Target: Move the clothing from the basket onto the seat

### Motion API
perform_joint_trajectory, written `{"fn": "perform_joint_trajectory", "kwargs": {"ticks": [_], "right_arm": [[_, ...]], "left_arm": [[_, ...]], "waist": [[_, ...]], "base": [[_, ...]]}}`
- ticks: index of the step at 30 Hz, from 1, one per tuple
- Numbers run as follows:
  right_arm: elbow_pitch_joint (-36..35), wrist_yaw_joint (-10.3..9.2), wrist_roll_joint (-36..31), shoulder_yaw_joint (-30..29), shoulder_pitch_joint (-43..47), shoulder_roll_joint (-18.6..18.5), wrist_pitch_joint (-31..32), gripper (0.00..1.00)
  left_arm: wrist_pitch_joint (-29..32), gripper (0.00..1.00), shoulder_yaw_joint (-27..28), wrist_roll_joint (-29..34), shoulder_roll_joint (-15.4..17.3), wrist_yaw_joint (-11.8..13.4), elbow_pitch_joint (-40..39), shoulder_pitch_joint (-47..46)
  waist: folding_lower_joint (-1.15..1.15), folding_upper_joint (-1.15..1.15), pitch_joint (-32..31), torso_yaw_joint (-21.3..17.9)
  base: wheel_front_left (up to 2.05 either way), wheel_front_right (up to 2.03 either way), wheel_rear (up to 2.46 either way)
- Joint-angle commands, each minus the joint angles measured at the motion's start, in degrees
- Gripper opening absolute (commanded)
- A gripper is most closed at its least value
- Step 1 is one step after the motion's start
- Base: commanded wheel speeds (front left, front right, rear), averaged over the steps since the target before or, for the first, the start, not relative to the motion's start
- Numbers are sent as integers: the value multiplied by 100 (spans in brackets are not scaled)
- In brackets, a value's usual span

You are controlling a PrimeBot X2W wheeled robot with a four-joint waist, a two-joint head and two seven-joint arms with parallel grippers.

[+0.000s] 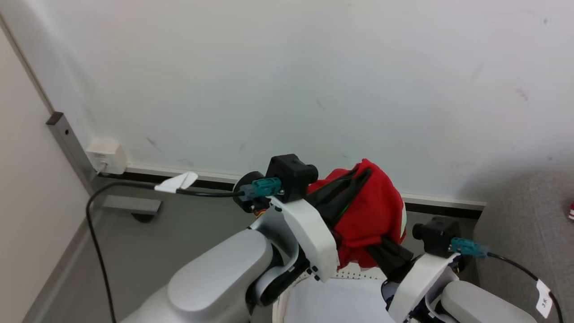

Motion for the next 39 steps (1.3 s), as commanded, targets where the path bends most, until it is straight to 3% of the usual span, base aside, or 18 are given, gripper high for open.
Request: {"fn": "perform_joint_trajectory", "kwargs": {"ticks": [1, 5, 6, 8, 22, 39], "right_arm": [[-57, -13, -89, -103, 121, -64, -17, 0], [-313, -13, -330, -635, 411, -225, -18, 0], [-379, -13, -403, -780, 491, -269, -18, 0], [-498, -13, -545, -1079, 628, -345, -18, 0], [-1152, -13, -1535, -3006, 1323, -544, -18, 0], [-1886, -13, -2220, -4589, 2326, -634, -19, 0]], "left_arm": [[-57, 0, 12, -11, 51, 13, 43, 79], [-143, 0, 36, 33, 109, 79, 164, 135], [-172, 13, 53, 11, 107, 95, 188, 159], [-171, 100, 32, 23, 143, 97, 227, 180], [-750, 100, -34, 188, 315, -16, 69, 443], [-1010, 100, -357, 491, 405, -183, -19, 550]], "waist": [[0, 0, 29, -70], [0, 0, 67, -230], [0, 0, 77, -281], [0, 0, 98, -400], [0, 0, 284, -1405], [0, 0, 631, -2676]], "base": [[0, 0, 0], [0, 0, 0], [0, 0, 0], [0, 0, 0], [0, 0, 0], [0, 0, 0]]}}
